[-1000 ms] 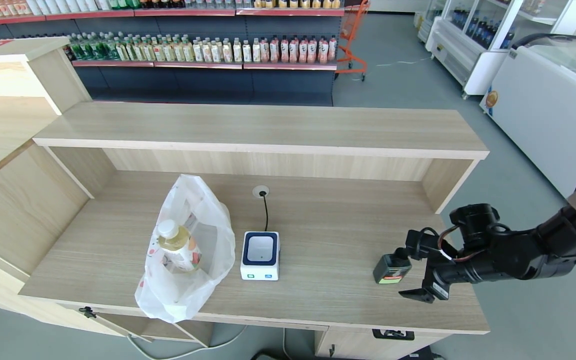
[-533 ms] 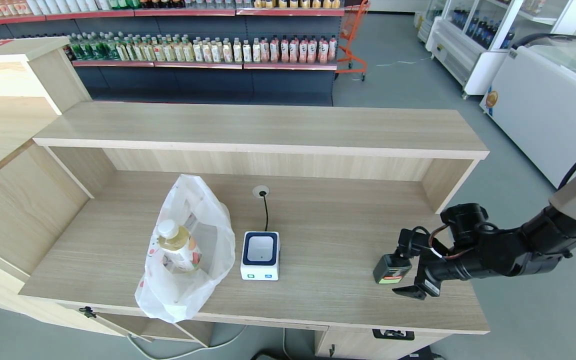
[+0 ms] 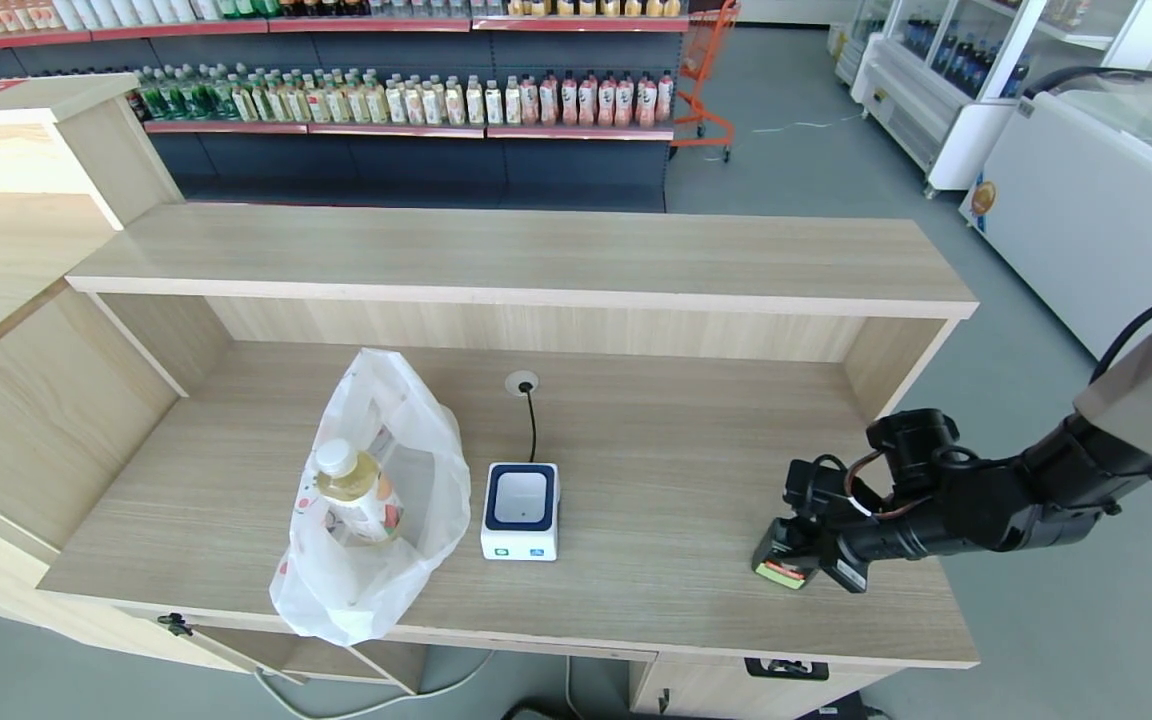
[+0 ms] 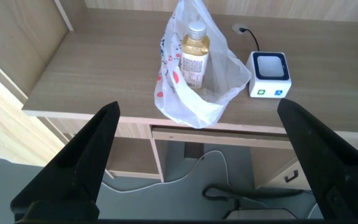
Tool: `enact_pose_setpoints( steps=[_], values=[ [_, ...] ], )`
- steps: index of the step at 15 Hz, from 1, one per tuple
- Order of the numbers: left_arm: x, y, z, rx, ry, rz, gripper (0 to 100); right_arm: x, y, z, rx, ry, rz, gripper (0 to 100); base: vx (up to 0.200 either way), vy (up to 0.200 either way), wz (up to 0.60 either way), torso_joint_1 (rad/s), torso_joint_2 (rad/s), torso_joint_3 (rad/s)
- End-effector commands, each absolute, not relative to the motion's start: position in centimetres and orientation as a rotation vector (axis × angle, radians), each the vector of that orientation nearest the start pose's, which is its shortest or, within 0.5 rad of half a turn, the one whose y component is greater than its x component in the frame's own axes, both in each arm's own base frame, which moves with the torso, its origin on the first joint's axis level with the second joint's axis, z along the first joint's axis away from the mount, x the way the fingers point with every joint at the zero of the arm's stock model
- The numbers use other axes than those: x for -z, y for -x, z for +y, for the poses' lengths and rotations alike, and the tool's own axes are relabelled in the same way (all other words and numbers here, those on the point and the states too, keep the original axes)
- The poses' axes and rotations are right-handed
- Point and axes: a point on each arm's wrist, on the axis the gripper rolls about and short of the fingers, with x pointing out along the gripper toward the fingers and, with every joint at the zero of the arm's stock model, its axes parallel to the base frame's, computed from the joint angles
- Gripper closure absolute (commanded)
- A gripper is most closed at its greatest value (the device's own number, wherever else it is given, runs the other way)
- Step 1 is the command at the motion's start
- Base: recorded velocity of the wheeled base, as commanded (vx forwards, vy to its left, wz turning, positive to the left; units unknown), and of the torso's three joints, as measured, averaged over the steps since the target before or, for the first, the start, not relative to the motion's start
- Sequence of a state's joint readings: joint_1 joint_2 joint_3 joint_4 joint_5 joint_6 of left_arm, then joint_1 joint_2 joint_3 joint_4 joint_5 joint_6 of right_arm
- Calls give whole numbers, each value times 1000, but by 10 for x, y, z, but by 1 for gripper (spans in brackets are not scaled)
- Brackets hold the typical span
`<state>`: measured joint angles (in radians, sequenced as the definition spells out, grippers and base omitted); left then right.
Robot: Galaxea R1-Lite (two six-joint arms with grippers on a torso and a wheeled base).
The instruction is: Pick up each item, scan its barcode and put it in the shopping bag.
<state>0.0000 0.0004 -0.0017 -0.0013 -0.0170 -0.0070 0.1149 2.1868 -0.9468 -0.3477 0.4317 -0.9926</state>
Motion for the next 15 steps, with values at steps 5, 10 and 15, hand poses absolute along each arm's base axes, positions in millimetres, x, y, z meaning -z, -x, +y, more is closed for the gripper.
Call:
enact_pose_setpoints(
  steps=[5,10,15],
  values=[
    [-76,23,0,17,8,-3,0,-21,-356,51,-908,756,572,100,0,0,0,0,0,0],
    [-76,23,0,17,6,-3,0,-26,-334,30,-814,770,475,100,0,0,0,0,0,0],
    [-76,23,0,17,8,-3,0,-107,-298,-15,-591,864,238,100,0,0,0,0,0,0]
  ],
)
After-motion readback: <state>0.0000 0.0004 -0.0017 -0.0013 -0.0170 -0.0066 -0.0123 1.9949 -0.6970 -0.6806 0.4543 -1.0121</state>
